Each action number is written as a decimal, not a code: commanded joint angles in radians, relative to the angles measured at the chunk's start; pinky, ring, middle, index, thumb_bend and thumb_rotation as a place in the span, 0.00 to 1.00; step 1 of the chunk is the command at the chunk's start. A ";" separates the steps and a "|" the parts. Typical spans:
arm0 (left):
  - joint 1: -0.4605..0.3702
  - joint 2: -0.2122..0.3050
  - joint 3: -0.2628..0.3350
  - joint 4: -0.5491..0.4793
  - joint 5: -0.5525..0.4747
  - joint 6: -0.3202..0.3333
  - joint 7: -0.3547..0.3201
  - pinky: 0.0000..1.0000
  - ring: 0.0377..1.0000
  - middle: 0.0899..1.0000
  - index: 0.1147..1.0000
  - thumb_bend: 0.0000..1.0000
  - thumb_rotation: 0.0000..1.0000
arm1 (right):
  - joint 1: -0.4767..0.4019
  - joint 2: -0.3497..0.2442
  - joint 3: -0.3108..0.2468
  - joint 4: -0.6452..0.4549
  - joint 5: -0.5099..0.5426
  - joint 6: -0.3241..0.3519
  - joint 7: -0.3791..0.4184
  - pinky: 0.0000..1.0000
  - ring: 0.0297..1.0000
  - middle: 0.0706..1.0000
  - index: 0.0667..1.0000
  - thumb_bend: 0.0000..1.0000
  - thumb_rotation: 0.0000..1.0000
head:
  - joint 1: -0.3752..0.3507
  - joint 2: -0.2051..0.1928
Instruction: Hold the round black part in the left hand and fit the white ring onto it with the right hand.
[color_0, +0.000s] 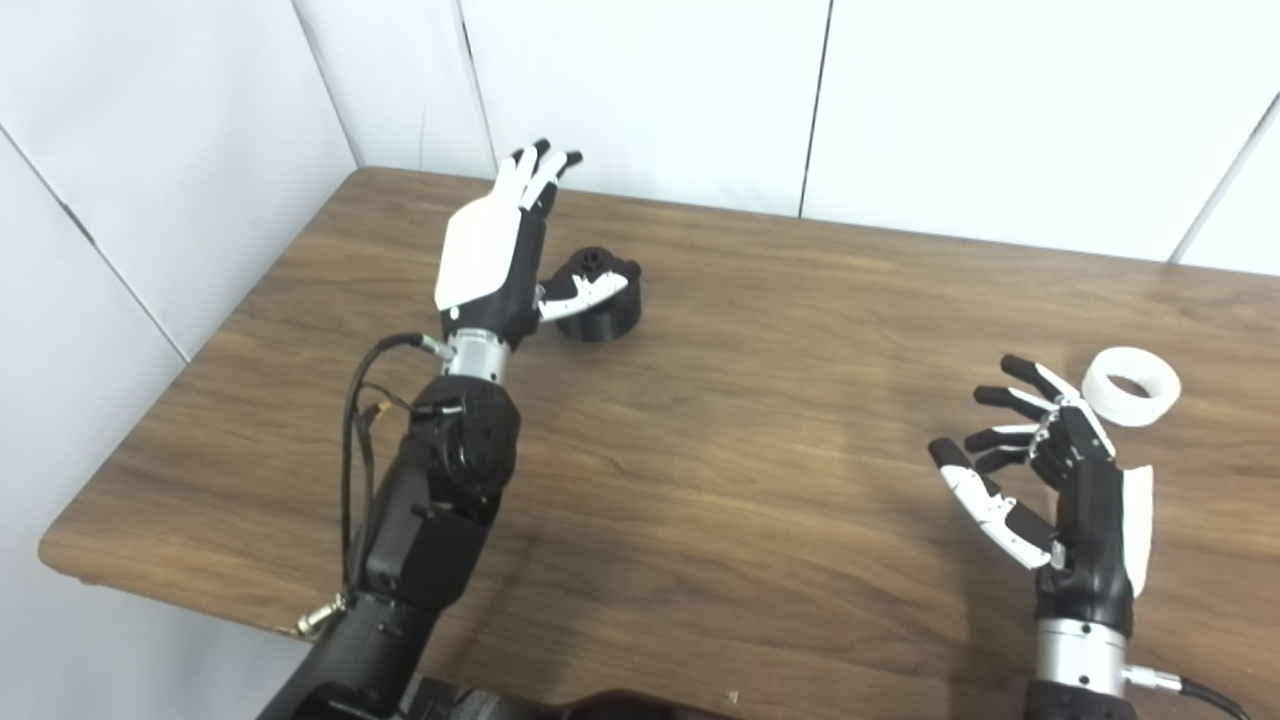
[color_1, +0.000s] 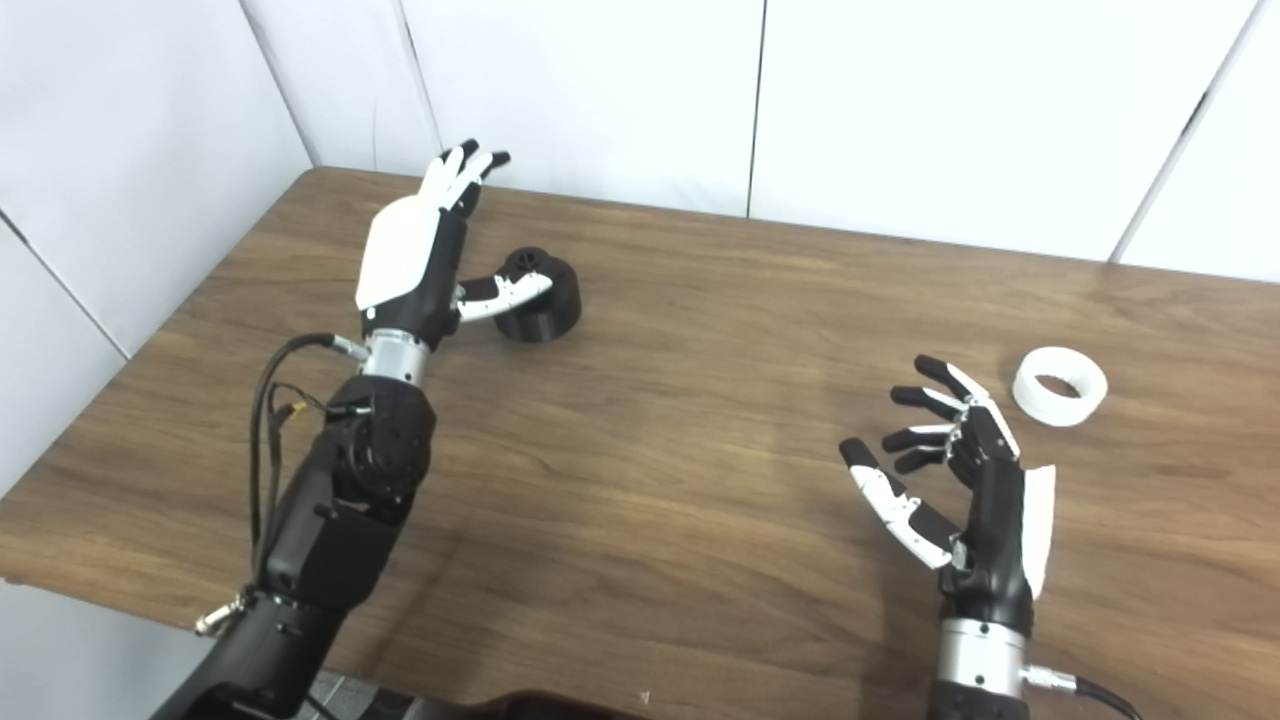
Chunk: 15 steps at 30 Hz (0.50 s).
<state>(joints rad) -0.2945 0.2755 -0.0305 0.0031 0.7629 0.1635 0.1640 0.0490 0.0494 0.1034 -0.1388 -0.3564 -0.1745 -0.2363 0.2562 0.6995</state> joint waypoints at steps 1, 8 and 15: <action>-0.051 0.026 -0.007 0.005 0.026 0.016 0.001 1.00 1.00 1.00 0.87 0.83 0.46 | 0.058 -0.020 -0.018 0.017 -0.009 0.001 0.002 0.37 0.47 0.63 0.74 0.64 0.19 | 0.001 0.001; -0.065 0.052 -0.044 0.036 0.065 0.085 -0.035 1.00 1.00 1.00 0.89 0.96 0.55 | 0.062 -0.023 -0.018 0.016 -0.008 -0.003 0.001 0.37 0.47 0.63 0.74 0.64 0.19 | -0.001 0.003; -0.077 0.081 -0.072 0.058 0.089 0.135 -0.079 1.00 1.00 1.00 0.89 1.00 0.59 | 0.064 -0.024 -0.020 0.015 -0.010 -0.006 -0.001 0.37 0.47 0.63 0.75 0.64 0.19 | 0.000 0.006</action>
<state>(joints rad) -0.3101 0.3251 -0.1019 0.0656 0.8305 0.2942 0.0855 0.0511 0.0492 0.1012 -0.1443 -0.3566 -0.1678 -0.2364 0.2546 0.7056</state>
